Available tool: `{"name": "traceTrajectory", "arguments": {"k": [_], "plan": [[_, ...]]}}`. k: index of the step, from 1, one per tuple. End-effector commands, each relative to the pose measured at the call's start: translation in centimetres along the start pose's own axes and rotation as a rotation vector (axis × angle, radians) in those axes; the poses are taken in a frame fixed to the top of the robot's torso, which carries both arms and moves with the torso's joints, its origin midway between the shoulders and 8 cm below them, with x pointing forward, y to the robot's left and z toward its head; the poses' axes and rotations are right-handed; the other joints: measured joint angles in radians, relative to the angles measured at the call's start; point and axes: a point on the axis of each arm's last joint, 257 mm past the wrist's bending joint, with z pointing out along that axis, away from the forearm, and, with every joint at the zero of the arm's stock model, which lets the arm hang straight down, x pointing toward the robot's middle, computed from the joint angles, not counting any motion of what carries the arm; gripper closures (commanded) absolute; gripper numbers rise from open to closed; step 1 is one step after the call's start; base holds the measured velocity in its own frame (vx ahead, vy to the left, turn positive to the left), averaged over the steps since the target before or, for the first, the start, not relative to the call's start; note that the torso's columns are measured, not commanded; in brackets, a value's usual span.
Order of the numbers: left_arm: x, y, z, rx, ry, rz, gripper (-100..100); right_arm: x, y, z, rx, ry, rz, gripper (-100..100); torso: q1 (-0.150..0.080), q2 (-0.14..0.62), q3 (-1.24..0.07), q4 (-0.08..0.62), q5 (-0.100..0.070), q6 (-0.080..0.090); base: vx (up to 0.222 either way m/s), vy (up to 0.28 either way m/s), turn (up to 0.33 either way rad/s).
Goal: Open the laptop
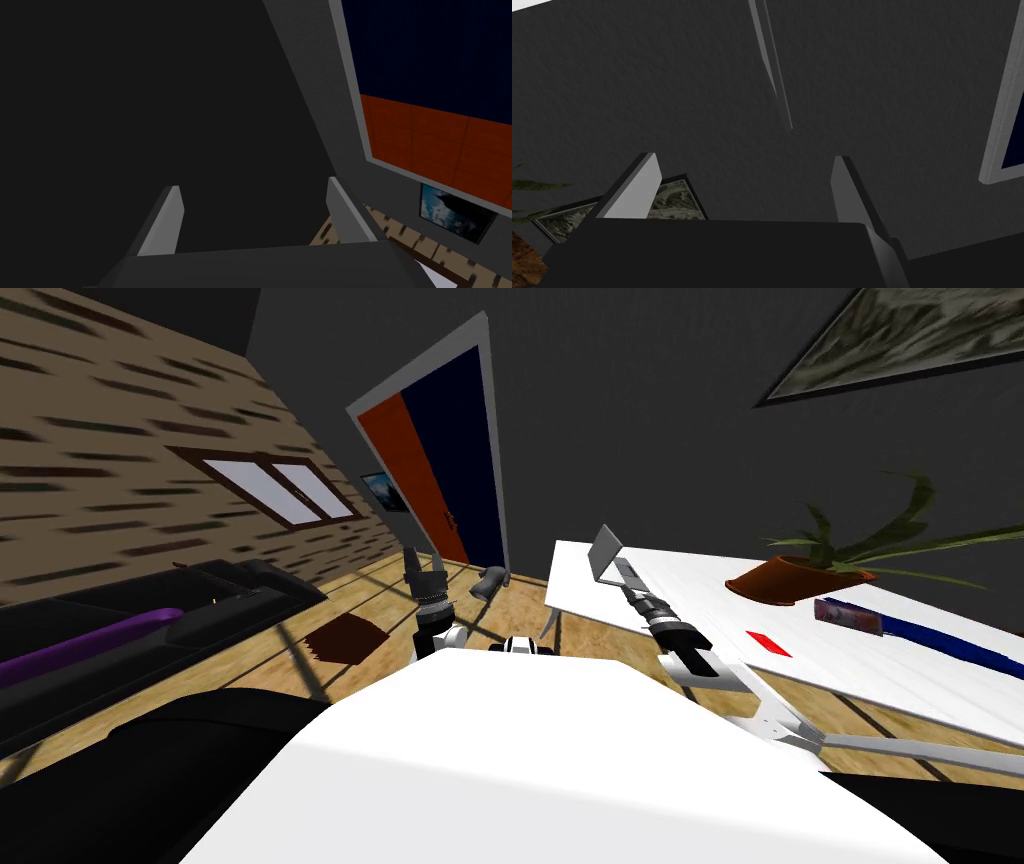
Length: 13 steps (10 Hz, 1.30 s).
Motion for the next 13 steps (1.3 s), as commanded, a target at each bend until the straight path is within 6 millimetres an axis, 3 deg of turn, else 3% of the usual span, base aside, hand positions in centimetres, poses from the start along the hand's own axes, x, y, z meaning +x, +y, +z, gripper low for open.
{"name": "traceTrajectory", "arguments": {"k": [1, 2, 3, 4, 5, 10, 12, 13], "plan": [[0.0, 0.0, 0.0, 0.0, 0.0, 0.0, 0, -0.3, -3.7, 0.7, 0.069, 0.029, -0.123, -100, -0.002, 0.0, 0.0, 0.0, 0.0, 0.0, 0.016, 0.05, 0.203], [0.0, 0.0, 0.0, 0.0, 0.0, 0.0, 0, -0.7, -5.9, 0.8, 0.11, 0.046, -0.196, -100, -0.003, 0.0, 0.0, 0.0, -0.001, -0.001, 0.023, 0.067, 0.283], [0.0, 0.0, 0.0, 0.0, 0.0, 0.0, 0, -0.7, -5.9, 0.8, 0.11, 0.046, -0.196, -100, -0.001, 0.0, 0.0, 0.0, 0.0, 0.0, 0.018, 0.045, 0.087], [0.0, 0.0, 0.0, 0.0, 0.0, 0.0, 0, -1.2, -8.1, 0.8, 0.152, 0.063, -0.267, -100, -0.002, 0.001, 0.001, 0.0, -0.001, 0.001, 0.022, 0.037, 0.142], [0.0, 0.0, 0.0, 0.0, 0.0, 0.0, 0, -1.2, -8.1, 0.8, 0.152, 0.063, -0.267, -100, -0.003, 0.0, 0.0, 0.0, -0.001, 0.0, 0.017, 0.03, 0.115], [0.0, 0.0, 0.0, 0.0, 0.0, 0.0, 0, -5.7, -18.0, 0.1, 0.353, 0.131, -0.59, -100, -0.001, 0.0, 0.0, 0.0, 0.0, 0.0, 0.03, 0.06, 0.243], [0.0, 0.0, 0.0, 0.0, 0.0, 0.0, 0, -7.9, -21.0, -0.5, 0.424, 0.151, -0.695, -100, -0.002, 0.0, 0.0, 0.0, -0.001, 0.0, 0.046, 0.058, 0.191], [0.0, 0.0, 0.0, 0.0, 0.0, 0.0, 0, -7.9, -21.0, -0.5, 0.424, 0.151, -0.695, -100, -0.002, 0.001, 0.001, 0.0, -0.001, 0.0, 0.023, 0.039, 0.07]]}}
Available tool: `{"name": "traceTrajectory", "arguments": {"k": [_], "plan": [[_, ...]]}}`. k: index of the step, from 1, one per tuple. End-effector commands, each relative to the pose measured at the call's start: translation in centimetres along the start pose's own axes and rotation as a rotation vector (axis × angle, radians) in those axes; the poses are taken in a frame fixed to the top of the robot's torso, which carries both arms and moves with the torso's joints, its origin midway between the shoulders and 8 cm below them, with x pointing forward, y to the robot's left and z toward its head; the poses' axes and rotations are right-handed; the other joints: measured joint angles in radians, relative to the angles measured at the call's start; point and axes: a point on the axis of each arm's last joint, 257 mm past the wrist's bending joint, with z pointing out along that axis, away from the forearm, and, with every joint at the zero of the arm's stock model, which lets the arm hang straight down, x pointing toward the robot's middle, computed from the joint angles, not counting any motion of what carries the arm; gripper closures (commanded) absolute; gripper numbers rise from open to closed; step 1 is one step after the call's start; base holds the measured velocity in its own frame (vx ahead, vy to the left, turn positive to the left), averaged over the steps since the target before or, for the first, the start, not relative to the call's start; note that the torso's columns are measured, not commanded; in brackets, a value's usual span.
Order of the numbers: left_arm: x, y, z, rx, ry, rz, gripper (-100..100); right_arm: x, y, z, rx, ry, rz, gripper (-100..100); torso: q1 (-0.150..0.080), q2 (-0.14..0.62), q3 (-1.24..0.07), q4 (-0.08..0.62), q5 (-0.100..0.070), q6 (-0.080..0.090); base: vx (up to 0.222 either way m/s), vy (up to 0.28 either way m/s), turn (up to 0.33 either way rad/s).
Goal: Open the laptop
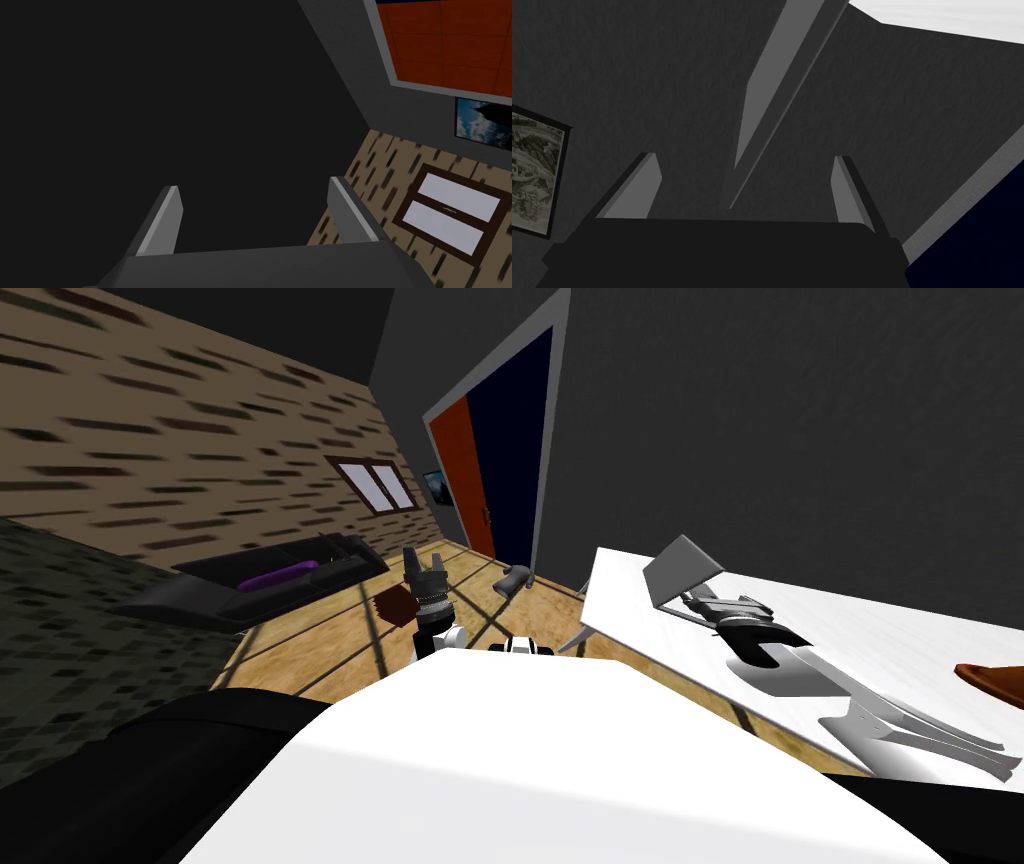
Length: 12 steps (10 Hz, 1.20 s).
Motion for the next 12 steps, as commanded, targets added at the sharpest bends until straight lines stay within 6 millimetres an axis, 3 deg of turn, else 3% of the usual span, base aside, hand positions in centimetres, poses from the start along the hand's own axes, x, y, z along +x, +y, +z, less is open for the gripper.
{"name": "traceTrajectory", "arguments": {"k": [1, 4, 6, 8, 9, 12], "plan": [[0.0, 0.0, 0.0, 0.0, 0.0, 0.0, 0, 0.2, -3.1, 0.5, 0.057, 0.02, -0.082, -100, -0.001, 0.001, 0.001, 0.0, 0.0, 0.001, 0.019, 0.03, 0.119], [0.0, 0.0, 0.0, 0.0, 0.0, 0.0, 0, -0.5, -8.4, 1.1, 0.155, 0.047, -0.22, -100, 0.001, -0.001, 0.0, 0.0, 0.0, 0.0, 0.027, 0.034, 0.18], [0.0, 0.0, 0.0, 0.0, 0.0, 0.0, 0, -1.1, -10.2, 1.3, 0.19, 0.054, -0.27, -100, 0.001, -0.001, -0.001, 0.0, 0.001, 0.0, 0.035, 0.039, 0.141], [0.0, 0.0, 0.0, 0.0, 0.0, 0.0, 0, -1.1, -9.6, 1.4, 0.181, 0.052, -0.255, -100, -0.001, 0.001, 0.001, 0.0, 0.0, 0.001, 0.008, 0.007, 0.009], [0.0, 0.0, 0.0, 0.0, 0.0, 0.0, 0, -1.1, -9.6, 1.4, 0.18, 0.051, -0.255, 100, -0.001, 0.001, 0.001, 0.0, 0.0, 0.0, 0.0, 0.0, 0.0], [0.0, 0.0, 0.0, 0.0, 0.0, 0.0, 0, -1.1, -9.7, 2.0, 0.17, 0.046, -0.1, 100, -0.007, 0.0, 0.001, -0.002, -0.006, 0.0, -0.086, -0.068, 0.035]]}}
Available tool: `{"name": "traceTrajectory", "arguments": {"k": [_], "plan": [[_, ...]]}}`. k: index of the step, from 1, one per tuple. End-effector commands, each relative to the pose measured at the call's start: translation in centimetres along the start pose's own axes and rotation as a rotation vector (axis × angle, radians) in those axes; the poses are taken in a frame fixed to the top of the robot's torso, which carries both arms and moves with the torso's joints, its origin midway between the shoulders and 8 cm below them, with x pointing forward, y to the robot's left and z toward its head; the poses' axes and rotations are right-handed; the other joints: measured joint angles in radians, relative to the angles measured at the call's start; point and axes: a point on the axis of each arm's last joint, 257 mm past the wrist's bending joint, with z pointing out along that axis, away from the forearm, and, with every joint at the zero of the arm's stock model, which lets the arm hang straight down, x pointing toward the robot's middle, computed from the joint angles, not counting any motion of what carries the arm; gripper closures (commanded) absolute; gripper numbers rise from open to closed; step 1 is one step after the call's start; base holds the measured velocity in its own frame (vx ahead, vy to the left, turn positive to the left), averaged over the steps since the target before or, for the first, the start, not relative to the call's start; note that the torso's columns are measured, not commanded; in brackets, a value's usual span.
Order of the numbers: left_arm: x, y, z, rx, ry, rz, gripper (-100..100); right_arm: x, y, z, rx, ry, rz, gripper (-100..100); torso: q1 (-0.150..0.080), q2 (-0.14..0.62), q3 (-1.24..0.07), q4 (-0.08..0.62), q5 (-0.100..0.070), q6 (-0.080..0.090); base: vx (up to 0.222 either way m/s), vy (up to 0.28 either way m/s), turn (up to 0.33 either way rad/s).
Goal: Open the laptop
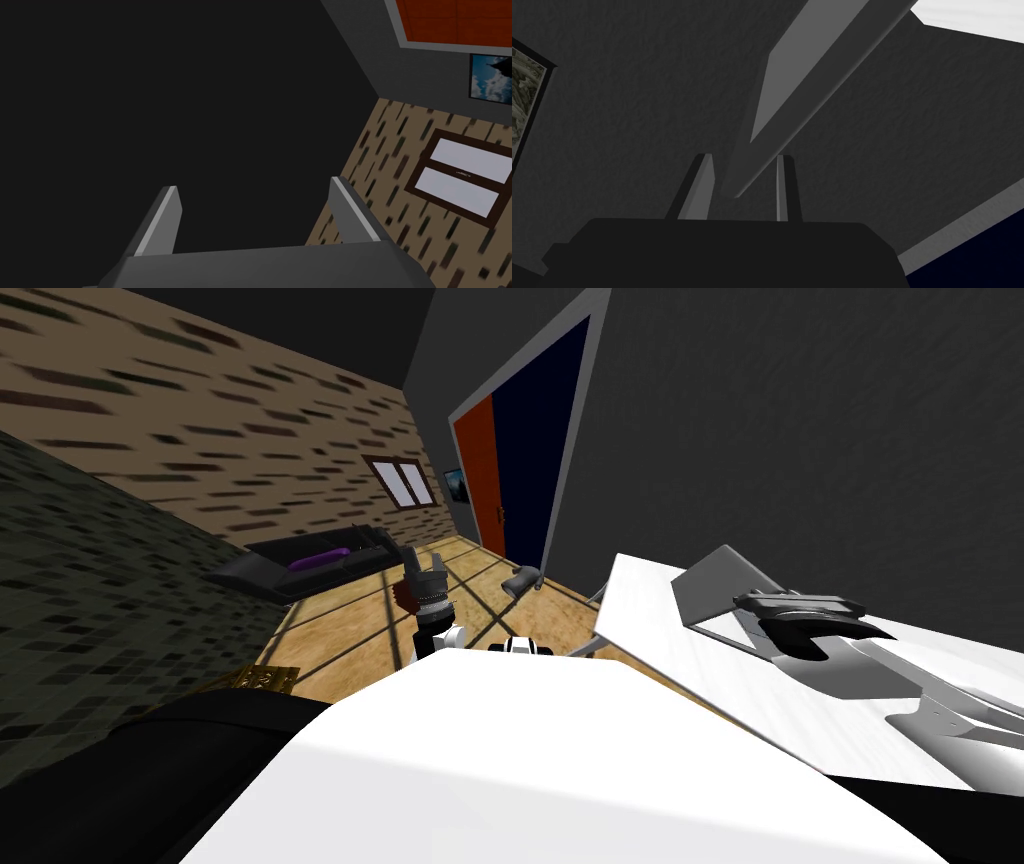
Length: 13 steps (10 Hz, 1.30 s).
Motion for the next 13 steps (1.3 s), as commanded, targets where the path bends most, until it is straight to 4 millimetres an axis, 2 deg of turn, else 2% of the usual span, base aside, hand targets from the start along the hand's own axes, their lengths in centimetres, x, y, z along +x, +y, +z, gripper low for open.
{"name": "traceTrajectory", "arguments": {"k": [1, 6, 7, 8, 10, 11, 13], "plan": [[0.0, 0.0, 0.0, 0.0, 0.0, 0.0, 0, 0.5, 0.2, 0.3, -0.014, 0.012, 0.108, 100, -0.002, 0.0, 0.0, 0.0, 0.0, 0.003, -0.093, -0.075, 0.017], [0.0, 0.0, 0.0, 0.0, 0.0, 0.0, 0, 0.5, 0.4, 1.0, -0.032, 0.02, 0.303, 100, -0.001, -0.002, -0.001, -0.001, -0.001, 0.003, -0.078, -0.066, 0.009], [0.0, 0.0, 0.0, 0.0, 0.0, 0.0, 0, -0.2, 0.4, 1.0, -0.032, 0.006, 0.277, 100, -0.001, -0.002, -0.001, -0.001, -0.001, 0.003, -0.033, -0.026, 0.011], [0.0, 0.0, 0.0, 0.0, 0.0, 0.0, 0, 0.7, 1.6, 1.2, -0.044, 0.014, 0.405, 100, 0.003, -0.004, -0.002, -0.001, 0.002, 0.002, -0.076, -0.066, 0.013], [0.0, 0.0, 0.0, 0.0, 0.0, 0.0, 0, 1.7, 2.9, 1.3, -0.056, 0.024, 0.526, 100, -0.004, 0.0, 0.001, 0.0, -0.002, 0.003, -0.117, -0.157, 0.014], [0.0, 0.0, 0.0, 0.0, 0.0, 0.0, 0, 1.7, 2.9, 1.3, -0.056, 0.024, 0.526, 100, -0.007, 0.001, 0.001, -0.001, -0.004, 0.003, -0.102, -0.113, 0.018], [0.0, 0.0, 0.0, 0.0, 0.0, 0.0, 0, 2.6, 4.4, 1.3, -0.068, 0.033, 0.647, 100, 0.001, -0.005, -0.003, -0.003, -0.002, 0.003, -0.065, -0.087, -0.018]]}}
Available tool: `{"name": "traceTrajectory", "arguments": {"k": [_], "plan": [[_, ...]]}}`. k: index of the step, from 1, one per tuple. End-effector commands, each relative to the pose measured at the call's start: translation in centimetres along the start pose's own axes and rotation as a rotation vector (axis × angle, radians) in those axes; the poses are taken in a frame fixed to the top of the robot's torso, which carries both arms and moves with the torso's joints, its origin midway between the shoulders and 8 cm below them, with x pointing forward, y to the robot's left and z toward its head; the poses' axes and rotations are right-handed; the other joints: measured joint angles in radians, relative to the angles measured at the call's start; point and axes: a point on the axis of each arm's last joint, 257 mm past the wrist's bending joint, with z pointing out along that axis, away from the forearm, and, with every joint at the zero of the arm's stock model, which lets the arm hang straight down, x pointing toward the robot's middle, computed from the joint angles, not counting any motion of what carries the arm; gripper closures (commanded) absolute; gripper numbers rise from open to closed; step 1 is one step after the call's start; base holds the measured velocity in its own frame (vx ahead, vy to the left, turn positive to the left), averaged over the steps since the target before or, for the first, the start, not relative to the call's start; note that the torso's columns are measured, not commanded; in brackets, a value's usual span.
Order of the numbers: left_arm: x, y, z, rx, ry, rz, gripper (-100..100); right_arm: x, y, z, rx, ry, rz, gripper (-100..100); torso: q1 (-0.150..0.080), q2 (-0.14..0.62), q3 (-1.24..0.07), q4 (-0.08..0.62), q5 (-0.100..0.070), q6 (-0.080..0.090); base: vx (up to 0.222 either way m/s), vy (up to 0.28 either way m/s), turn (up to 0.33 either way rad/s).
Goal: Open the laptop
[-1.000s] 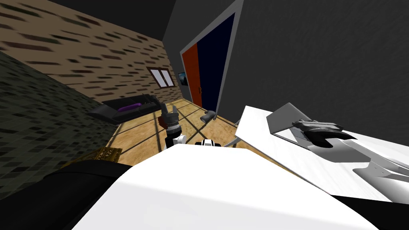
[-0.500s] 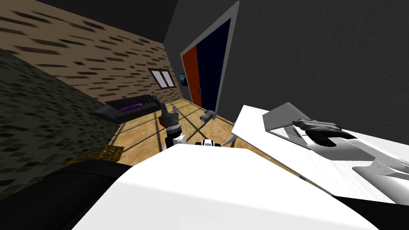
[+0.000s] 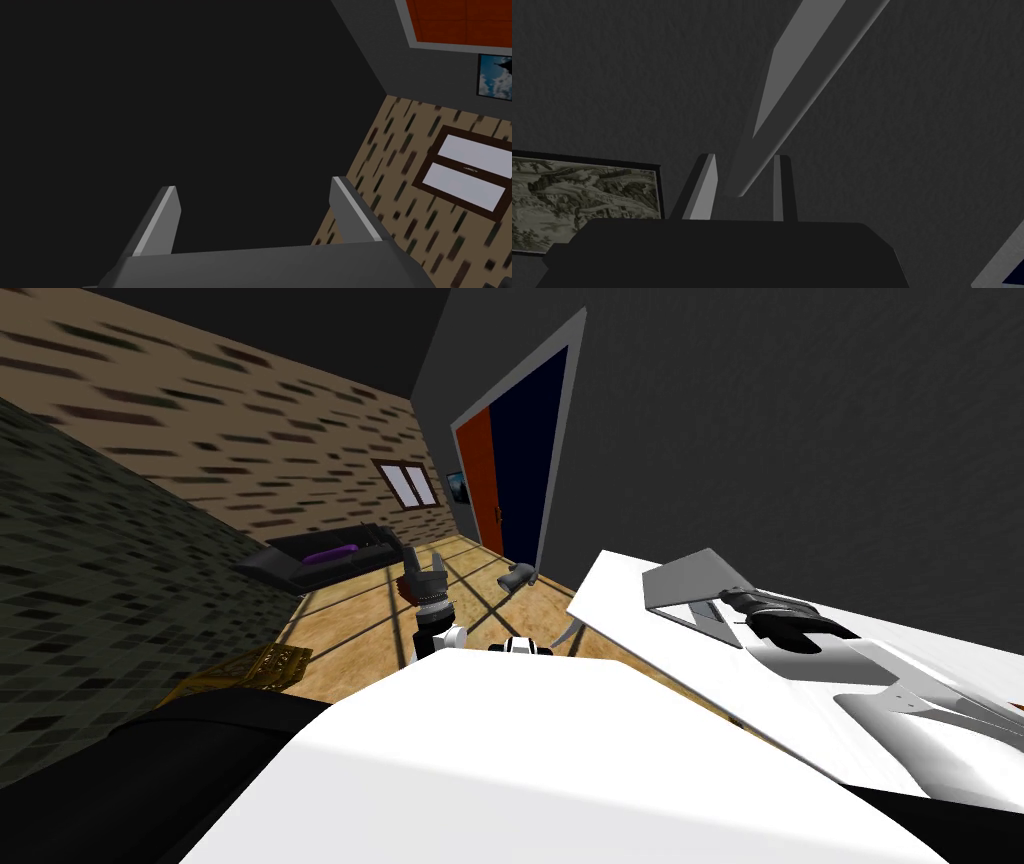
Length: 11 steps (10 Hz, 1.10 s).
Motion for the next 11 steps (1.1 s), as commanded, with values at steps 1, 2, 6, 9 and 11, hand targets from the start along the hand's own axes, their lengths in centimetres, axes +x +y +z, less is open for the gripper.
{"name": "traceTrajectory", "arguments": {"k": [1, 2, 6, 9, 11], "plan": [[0.0, 0.0, 0.0, 0.0, 0.0, 0.0, 0, 2.8, 0.6, 0.0, -0.006, 0.027, 0.141, 100, -0.001, 0.0, 0.0, 0.0, 0.0, -0.001, -0.09, -0.119, -0.004], [0.0, 0.0, 0.0, 0.0, 0.0, 0.0, 0, 1.4, 0.5, 0.2, -0.007, 0.008, 0.11, 100, -0.002, 0.001, 0.001, 0.0, -0.001, -0.002, -0.042, -0.051, -0.003], [0.0, 0.0, 0.0, 0.0, 0.0, 0.0, 0, 4.7, 2.0, 0.1, -0.022, 0.018, 0.283, 100, 0.003, 0.0, -0.001, 0.002, 0.004, -0.007, -0.06, -0.094, -0.003], [0.0, 0.0, 0.0, 0.0, 0.0, 0.0, 0, 7.3, 3.5, -0.1, -0.034, 0.027, 0.406, 100, 0.008, -0.001, -0.001, 0.001, 0.005, -0.008, -0.047, -0.059, -0.01], [0.0, 0.0, 0.0, 0.0, 0.0, 0.0, 0, 8.1, 4.1, -0.2, -0.038, 0.03, 0.447, 100, 0.007, -0.001, -0.001, 0.002, 0.005, -0.009, -0.046, -0.052, 0.004]]}}
